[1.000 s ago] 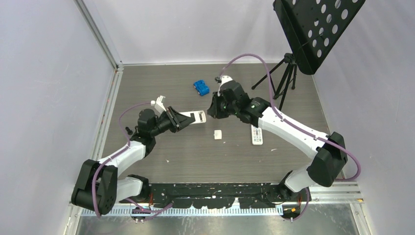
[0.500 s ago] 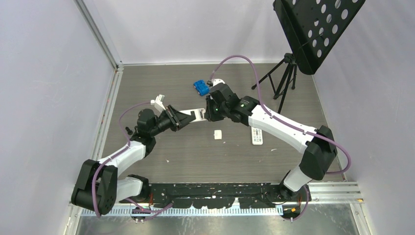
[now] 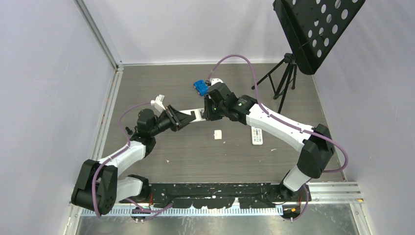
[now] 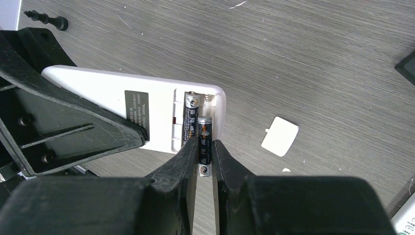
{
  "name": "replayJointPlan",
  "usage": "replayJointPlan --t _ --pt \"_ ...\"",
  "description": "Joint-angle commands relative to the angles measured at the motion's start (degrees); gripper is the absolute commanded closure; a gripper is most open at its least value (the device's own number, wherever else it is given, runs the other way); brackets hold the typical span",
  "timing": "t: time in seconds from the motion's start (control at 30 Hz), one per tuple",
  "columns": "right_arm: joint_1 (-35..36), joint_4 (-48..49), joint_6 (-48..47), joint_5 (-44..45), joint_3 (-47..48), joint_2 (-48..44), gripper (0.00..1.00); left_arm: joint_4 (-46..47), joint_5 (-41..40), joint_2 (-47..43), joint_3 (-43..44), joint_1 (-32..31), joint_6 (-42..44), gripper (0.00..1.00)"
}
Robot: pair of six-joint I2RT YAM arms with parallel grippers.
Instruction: Load the batteries into the remote control
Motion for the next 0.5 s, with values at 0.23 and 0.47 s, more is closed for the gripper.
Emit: replayJointPlan --t 0.23,0.47 --pt "0.2 2.2 3.5 0.7 1.6 -1.6 0.64 6.2 1.9 -0.4 1.0 -0.1 -5.0 1.0" --pt "-0.2 7.8 8.4 3.1 -3.6 -8.4 0.47 8.4 0.5 0.2 -0.3 -0.1 -11.6 1.0"
